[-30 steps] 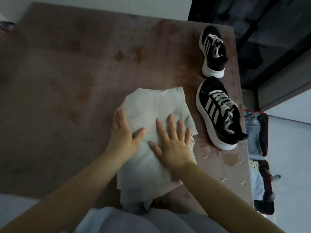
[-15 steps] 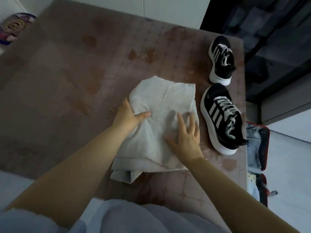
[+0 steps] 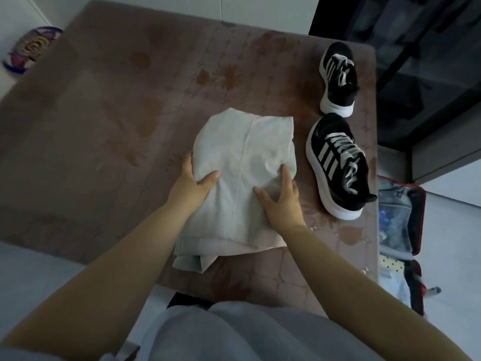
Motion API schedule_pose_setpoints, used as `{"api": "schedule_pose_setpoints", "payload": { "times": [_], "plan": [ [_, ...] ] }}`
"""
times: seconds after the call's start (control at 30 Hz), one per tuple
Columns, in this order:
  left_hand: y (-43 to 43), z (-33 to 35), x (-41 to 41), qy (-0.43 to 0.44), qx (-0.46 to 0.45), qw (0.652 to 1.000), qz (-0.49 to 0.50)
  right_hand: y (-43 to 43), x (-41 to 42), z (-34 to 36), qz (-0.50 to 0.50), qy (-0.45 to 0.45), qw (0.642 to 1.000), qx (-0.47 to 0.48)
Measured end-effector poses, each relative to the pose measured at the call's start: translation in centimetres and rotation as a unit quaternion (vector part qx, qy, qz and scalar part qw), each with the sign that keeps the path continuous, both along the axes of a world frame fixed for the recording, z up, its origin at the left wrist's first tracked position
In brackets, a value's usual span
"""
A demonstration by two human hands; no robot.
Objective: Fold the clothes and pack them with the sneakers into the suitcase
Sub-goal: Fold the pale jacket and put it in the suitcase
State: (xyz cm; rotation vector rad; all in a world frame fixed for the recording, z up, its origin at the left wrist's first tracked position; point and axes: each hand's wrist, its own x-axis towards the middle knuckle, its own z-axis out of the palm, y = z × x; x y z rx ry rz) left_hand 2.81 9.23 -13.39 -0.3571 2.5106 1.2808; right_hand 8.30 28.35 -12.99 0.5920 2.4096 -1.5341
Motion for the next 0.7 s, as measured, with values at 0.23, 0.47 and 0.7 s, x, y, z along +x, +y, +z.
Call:
{"api": "schedule_pose_setpoints", "payload": {
  "times": [0.23, 0.47, 0.7],
  "plan": [
    [-1.7, 0.0, 3.2, -0.090, 0.064, 0.990, 0.091, -0.4, 1.4, 1.0, -0.082, -0.090, 0.988, -0.096],
    [-4.9, 0.1, 5.7, -0.224, 0.137, 0.963, 0.057, -2.5, 6.1, -0.1, -0.125, -0.133, 0.968, -0.170],
    [-2.3, 2.6, 9.7, -0.209, 0.183, 0.960, 0.029, -2.5, 12.8, 1.1, -0.185, -0.035, 0.956, -0.224]
  ]
}}
